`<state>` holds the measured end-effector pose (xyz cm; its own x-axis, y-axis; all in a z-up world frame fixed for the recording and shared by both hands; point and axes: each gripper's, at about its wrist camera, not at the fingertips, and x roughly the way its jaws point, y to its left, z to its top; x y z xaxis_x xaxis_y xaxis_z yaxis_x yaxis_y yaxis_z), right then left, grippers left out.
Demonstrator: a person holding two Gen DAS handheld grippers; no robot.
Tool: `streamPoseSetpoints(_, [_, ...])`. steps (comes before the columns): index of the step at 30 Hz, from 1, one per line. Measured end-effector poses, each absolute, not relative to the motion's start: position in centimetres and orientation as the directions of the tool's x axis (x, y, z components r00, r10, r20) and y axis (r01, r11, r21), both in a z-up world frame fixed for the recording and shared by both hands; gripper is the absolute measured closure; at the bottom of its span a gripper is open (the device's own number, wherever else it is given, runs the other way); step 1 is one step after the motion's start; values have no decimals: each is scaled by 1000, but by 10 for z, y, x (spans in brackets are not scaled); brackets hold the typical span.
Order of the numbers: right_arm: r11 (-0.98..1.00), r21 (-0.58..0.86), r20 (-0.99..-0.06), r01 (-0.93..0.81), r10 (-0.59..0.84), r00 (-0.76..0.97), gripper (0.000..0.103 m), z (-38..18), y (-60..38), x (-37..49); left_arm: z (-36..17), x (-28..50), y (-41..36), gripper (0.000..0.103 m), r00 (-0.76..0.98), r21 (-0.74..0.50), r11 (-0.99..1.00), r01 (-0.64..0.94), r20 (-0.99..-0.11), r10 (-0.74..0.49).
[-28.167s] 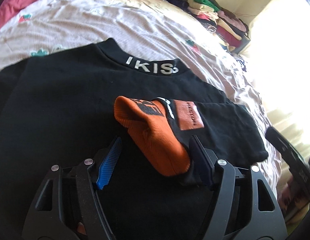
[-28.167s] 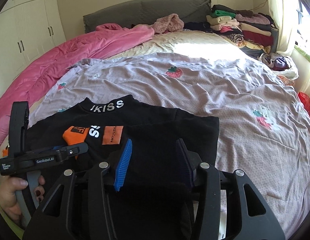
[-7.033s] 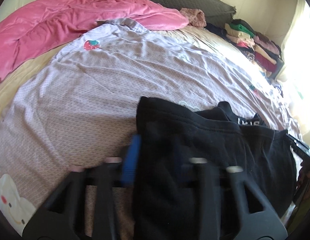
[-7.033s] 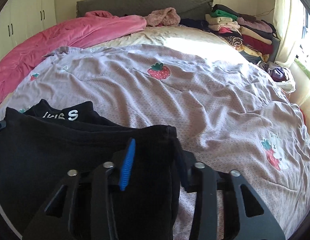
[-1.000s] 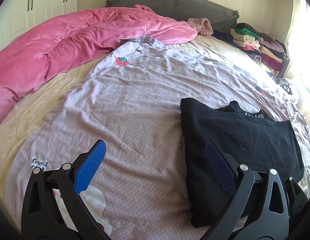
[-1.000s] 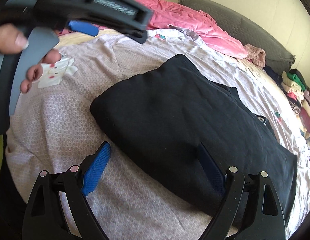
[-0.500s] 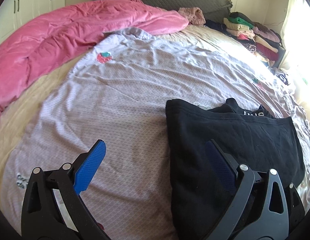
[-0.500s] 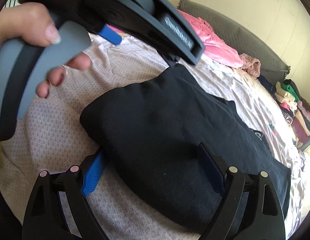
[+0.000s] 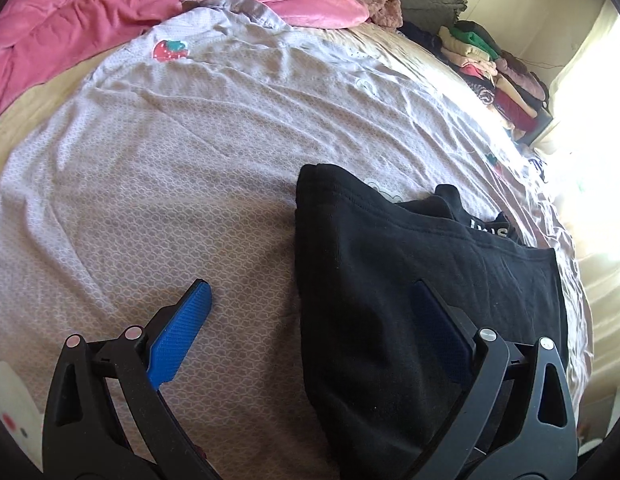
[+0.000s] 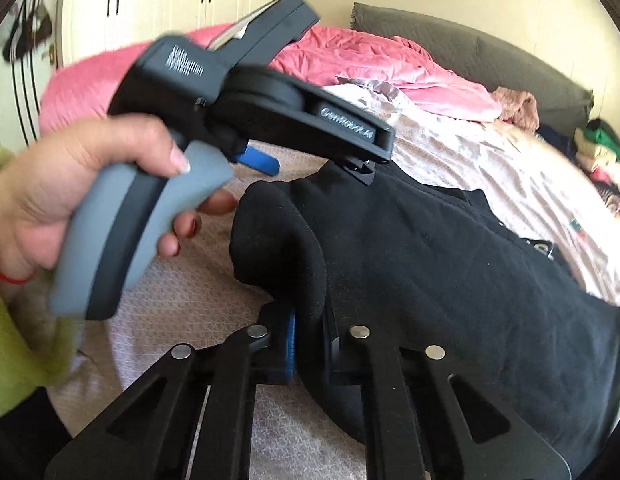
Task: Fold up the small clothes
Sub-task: 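Grasp the edge of the folded sweatshirt with both tools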
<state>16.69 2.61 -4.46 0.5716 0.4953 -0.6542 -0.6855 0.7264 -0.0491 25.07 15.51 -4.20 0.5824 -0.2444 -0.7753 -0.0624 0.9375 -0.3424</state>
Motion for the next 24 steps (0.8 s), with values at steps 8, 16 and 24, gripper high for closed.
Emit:
streamPoseSetpoints(8, [731,64,-599,-680,573,559,96,-34,4,167,-42,252,143,10,568,-452,892,-17,-739,-364])
streamPoseSetpoints(16, [733,92,-584,-673,588,560,96,-31,-1,166,-43,252,135,45,551,-503,864,-6,-723,-417])
streamPoseSetpoints(24, [730,31,-613,-682,553,564,92,-35,10,164,-46,250,142,88,565,-505,863,-16,-716,-409])
